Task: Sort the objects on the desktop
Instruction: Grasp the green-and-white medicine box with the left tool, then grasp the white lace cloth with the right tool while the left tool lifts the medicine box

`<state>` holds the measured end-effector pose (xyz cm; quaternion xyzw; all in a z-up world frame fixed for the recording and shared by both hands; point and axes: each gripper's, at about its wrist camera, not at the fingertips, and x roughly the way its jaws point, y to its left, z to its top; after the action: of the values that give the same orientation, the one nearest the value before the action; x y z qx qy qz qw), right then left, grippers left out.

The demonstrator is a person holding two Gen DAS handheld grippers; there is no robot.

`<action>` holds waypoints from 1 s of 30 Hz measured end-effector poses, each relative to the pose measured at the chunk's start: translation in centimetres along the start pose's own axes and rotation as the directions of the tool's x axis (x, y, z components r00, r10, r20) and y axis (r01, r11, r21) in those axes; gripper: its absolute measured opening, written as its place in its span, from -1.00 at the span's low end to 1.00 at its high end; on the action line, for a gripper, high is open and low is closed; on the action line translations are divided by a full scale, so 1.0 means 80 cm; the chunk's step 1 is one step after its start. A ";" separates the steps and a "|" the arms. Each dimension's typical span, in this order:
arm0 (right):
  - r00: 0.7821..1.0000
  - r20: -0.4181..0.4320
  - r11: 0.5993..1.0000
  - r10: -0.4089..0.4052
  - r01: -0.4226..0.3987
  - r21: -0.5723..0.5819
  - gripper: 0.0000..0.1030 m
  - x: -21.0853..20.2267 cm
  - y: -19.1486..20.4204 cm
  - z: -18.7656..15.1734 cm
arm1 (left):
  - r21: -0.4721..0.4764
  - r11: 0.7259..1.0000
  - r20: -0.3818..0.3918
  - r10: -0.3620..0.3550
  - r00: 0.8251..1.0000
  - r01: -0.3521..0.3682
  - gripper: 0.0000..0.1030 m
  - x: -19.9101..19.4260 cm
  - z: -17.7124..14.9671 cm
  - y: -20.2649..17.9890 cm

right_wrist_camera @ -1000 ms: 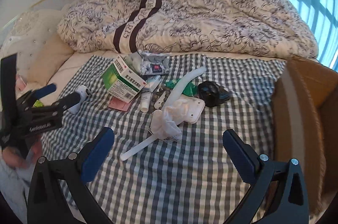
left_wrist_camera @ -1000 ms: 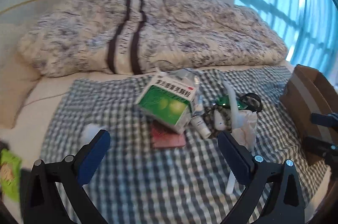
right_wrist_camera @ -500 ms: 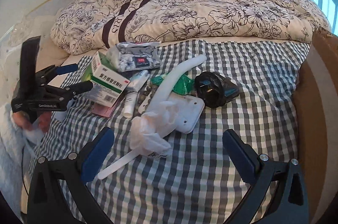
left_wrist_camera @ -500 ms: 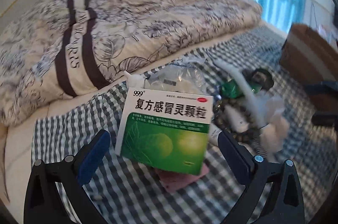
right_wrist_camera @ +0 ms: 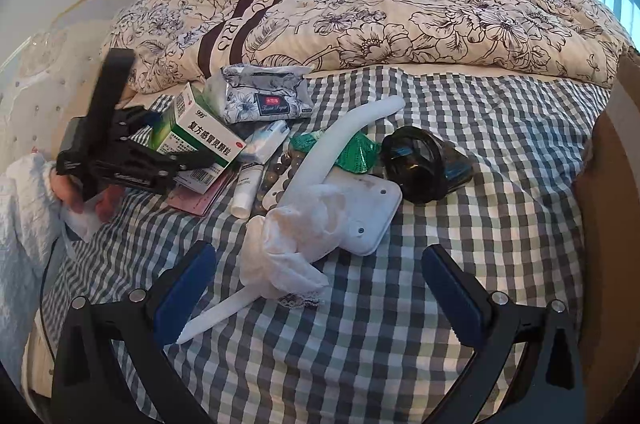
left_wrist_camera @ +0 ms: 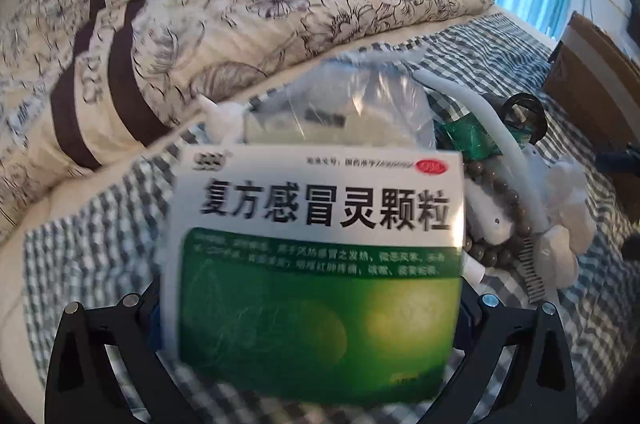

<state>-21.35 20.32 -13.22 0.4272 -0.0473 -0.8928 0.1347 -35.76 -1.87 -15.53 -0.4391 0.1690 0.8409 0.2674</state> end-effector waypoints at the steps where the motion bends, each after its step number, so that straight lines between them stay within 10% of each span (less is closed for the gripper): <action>1: 1.000 -0.002 1.000 0.002 -0.002 0.002 0.99 0.001 0.000 -0.001 | 0.006 1.000 0.014 0.028 1.000 -0.028 1.00 0.001 -0.001 -0.008; 9: 1.000 -0.022 1.000 -0.022 0.021 -0.010 0.99 0.007 0.007 -0.002 | -0.038 0.972 0.081 0.232 0.969 -0.230 0.94 -0.026 -0.008 -0.067; 15: 0.998 -0.040 0.998 -0.053 0.052 -0.034 0.99 0.015 0.012 -0.001 | -0.350 0.844 0.074 0.457 0.886 -0.406 0.94 -0.121 -0.060 -0.073; 21: 0.992 -0.055 0.991 -0.114 0.109 -0.083 0.92 0.038 0.028 -0.002 | -0.504 0.777 0.047 0.462 0.886 -0.378 0.90 -0.164 -0.114 -0.074; 26: 0.983 -0.107 0.986 -0.148 0.139 -0.090 -0.77 0.058 0.035 -0.006 | -0.496 0.786 0.052 0.450 0.891 -0.368 0.86 -0.164 -0.119 -0.073; 30: 0.984 -0.085 0.984 -0.160 0.151 -0.098 -0.89 0.051 0.041 -0.010 | -0.475 0.806 0.061 0.431 0.900 -0.354 0.77 -0.155 -0.115 -0.078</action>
<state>-22.50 16.06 -16.10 0.4637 0.0334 -0.8812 0.0860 -20.23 -5.37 -10.72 -0.3729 0.0332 0.9272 -0.0094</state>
